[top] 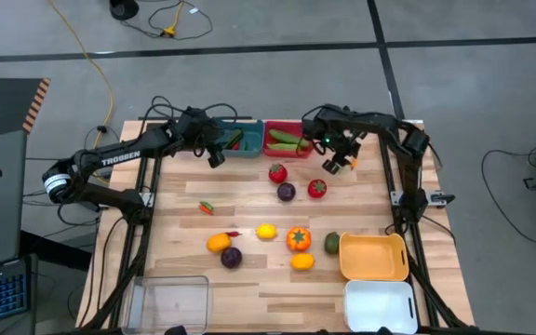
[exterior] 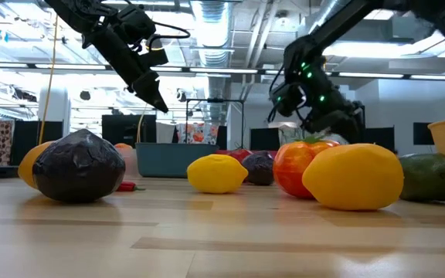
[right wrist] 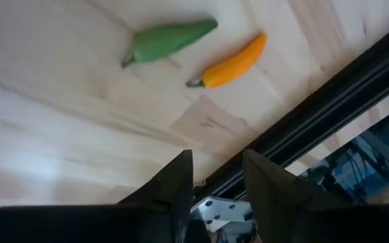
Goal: Sort produce into baskets
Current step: Put the yellow chili pepper into the blue bin
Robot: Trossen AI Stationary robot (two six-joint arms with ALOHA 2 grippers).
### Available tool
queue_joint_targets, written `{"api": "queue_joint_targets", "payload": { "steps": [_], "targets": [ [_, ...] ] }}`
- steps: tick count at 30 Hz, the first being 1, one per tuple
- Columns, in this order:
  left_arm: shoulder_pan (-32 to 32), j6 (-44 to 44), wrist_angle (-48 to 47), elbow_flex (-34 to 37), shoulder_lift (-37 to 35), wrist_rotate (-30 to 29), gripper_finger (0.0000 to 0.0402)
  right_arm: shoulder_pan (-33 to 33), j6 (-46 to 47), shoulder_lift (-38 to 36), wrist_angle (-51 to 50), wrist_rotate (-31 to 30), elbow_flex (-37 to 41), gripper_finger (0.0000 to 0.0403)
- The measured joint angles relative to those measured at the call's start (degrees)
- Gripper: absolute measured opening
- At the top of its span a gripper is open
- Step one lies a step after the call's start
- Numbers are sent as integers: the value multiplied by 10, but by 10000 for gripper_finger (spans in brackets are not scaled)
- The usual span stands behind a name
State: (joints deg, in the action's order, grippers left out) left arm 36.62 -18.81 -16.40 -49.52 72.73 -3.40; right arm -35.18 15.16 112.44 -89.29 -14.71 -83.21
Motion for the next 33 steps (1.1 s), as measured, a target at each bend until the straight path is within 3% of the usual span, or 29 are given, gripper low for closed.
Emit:
{"api": "queue_joint_targets", "payload": {
  "steps": [6, 17, 23, 33],
  "targets": [
    [0, 0, 0, 0, 0, 0, 171, 1, 43, -105, 56, 1, 73, 150],
    [0, 0, 0, 0, 0, 0, 171, 3, 262, -291, 267, 3, 269, 150],
    [0, 0, 0, 0, 0, 0, 171, 32, 369, -306, 317, 1, 326, 150],
    [0, 0, 0, 0, 0, 0, 171, 38, 378, -306, 446, -23, 397, 149]
  ]
}}
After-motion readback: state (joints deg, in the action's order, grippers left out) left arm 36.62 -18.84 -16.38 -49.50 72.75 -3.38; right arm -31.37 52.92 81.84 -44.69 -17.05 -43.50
